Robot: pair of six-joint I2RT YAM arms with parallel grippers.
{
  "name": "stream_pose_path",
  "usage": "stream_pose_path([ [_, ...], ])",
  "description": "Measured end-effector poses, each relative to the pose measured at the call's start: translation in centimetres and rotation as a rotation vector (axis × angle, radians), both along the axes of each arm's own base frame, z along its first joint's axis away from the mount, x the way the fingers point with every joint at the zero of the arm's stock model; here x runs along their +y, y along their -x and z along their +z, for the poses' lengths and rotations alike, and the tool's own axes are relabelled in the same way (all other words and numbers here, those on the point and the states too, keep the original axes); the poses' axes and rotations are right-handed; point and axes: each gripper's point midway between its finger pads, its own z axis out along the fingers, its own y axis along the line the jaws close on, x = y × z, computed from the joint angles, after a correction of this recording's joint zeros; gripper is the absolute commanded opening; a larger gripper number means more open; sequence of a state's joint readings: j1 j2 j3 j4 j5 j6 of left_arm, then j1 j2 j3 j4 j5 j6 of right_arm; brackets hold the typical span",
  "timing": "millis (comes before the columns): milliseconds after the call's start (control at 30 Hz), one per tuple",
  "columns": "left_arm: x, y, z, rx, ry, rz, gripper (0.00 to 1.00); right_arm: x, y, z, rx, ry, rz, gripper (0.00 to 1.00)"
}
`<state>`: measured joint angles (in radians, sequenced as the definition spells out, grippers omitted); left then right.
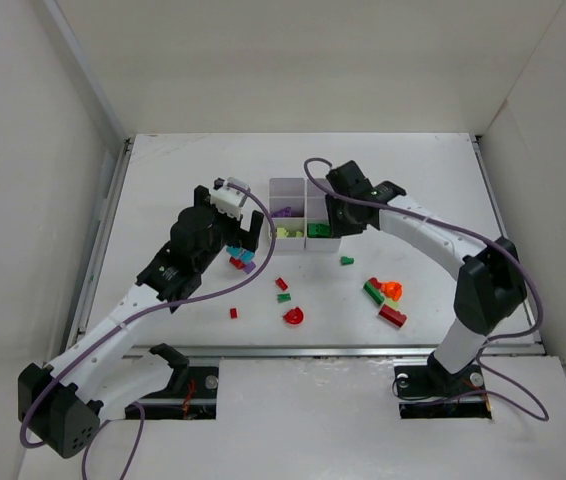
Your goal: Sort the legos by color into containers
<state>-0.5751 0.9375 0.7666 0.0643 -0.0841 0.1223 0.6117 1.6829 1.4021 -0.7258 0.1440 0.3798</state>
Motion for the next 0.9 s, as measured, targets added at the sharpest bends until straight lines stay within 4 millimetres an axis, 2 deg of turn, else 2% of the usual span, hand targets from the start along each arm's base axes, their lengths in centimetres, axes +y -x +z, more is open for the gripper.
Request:
stream_pose_path([
  [100, 0.0, 0.0, 0.0, 0.000, 0.000, 0.000, 1.00, -0.8, -0.7, -1.0, 0.017, 0.021, -0.020, 0.00],
  [200, 0.0, 0.0, 0.0, 0.000, 0.000, 0.000, 1.00, -1.4, -1.1, -1.7, 0.031, 0.034, -0.034, 0.05],
  [400, 0.0, 0.0, 0.0, 0.000, 0.000, 0.000, 1.00, -0.8, -2.0, -1.6, 0.015, 0.023, -0.027, 0.15],
  [433, 0.0, 0.0, 0.0, 0.000, 0.000, 0.000, 1.00, -0.7, -2.1, -1.7, 0.014, 0.023, -0.027, 0.18],
  [467, 0.0, 0.0, 0.0, 0.000, 0.000, 0.000, 1.00, -0.7, -2.2, -2.0, 0.016, 0.024, -0.027, 0.28],
  [567, 0.0, 0.0, 0.0, 0.000, 0.000, 0.000, 1.00, -0.5, -2.3, -2.6, 0.031, 0.030, -0.026, 0.35],
  [667, 0.0, 0.0, 0.0, 0.000, 0.000, 0.000, 1.00, -0.5, -2.3, -2.8, 0.035, 0.032, -0.026, 0.54],
  [700, 0.0, 0.0, 0.0, 0.000, 0.000, 0.000, 1.00, -0.5, -2.3, -2.8, 0.034, 0.031, -0.026, 0.63],
  [867, 0.0, 0.0, 0.0, 0.000, 0.000, 0.000, 1.00, -0.2, -2.7, -2.2, 0.022, 0.020, -0.018, 0.76],
  [900, 0.0, 0.0, 0.0, 0.000, 0.000, 0.001, 1.00, -0.1, -2.7, -2.1, 0.020, 0.018, -0.018, 0.76],
])
